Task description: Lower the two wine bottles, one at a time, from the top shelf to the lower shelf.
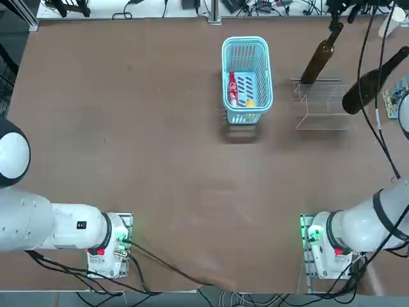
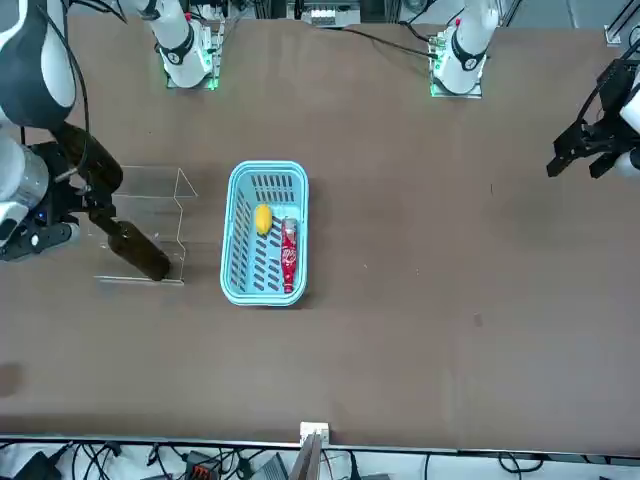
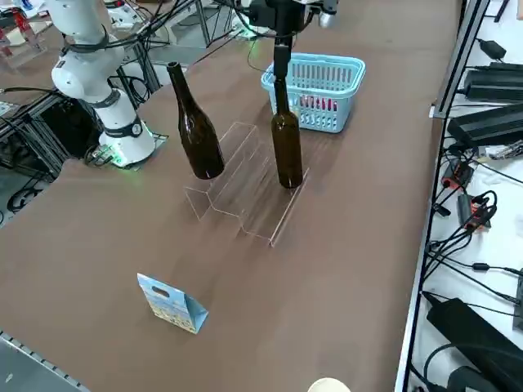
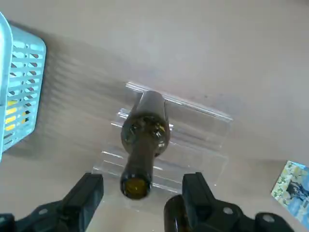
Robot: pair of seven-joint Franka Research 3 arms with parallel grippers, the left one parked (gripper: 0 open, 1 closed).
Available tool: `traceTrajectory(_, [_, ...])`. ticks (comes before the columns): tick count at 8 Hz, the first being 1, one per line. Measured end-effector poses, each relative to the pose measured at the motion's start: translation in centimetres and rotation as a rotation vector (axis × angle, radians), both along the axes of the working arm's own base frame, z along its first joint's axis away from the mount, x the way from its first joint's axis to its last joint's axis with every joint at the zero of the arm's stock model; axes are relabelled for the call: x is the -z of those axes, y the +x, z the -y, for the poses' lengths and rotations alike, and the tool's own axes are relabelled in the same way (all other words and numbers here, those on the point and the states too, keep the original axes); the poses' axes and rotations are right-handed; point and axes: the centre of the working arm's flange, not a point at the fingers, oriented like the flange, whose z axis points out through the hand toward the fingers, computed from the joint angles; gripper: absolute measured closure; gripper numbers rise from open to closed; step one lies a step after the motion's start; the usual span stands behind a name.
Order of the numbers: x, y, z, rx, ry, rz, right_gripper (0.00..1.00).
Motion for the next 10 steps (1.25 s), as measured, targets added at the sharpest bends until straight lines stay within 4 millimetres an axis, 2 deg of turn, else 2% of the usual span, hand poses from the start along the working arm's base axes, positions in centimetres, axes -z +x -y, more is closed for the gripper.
traceTrajectory(3, [-4.3, -2.7, 3.2, 0.042, 0.000, 0.001, 0.00])
traceTrajectory(6, [-9.0, -7.7, 7.1, 0.087, -0.039, 0.010, 0.00])
traceTrajectory(8, [-9.9, -12.4, 9.7, 0.131, -0.028, 0.012, 0.00])
traceTrajectory(10, [-9.1, -16.2, 11.5, 0.166, -0.011, 0.011, 0.04])
